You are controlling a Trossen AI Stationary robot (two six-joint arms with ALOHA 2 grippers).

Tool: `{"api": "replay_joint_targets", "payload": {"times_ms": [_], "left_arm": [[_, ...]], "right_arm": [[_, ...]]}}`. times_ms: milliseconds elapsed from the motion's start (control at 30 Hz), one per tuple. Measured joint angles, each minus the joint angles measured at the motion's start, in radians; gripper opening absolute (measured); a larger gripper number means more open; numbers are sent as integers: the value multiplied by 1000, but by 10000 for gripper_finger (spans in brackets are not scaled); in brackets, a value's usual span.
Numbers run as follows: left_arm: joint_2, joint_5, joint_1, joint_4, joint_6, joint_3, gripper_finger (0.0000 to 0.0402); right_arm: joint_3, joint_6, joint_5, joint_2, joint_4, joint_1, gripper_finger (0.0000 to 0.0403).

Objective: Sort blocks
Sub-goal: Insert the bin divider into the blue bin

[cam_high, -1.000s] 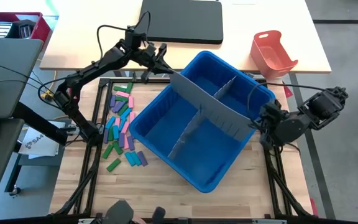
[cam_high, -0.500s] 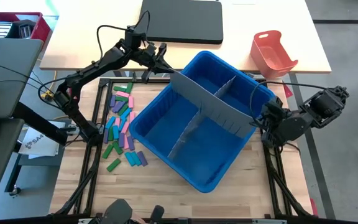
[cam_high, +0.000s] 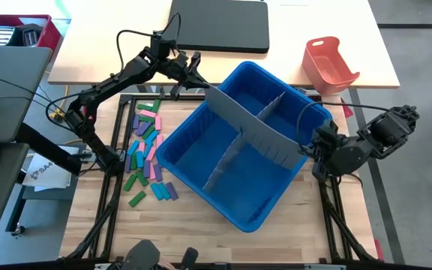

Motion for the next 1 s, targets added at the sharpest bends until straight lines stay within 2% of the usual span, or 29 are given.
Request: {"api": "replay_joint_targets", "payload": {"times_ms": [633, 900, 1000], "left_arm": [[0, -1, -2, -8, 1, 0, 1], [0, -9, -2, -7, 1, 0, 1], [0, -12, -2, -8, 1, 0, 1]], "right_arm": [[0, -15, -38, -34, -5, -1, 0], [-118, 96, -33, -87, 11, 0, 0], [-122, 60, -11, -85, 4, 0, 0]]}}
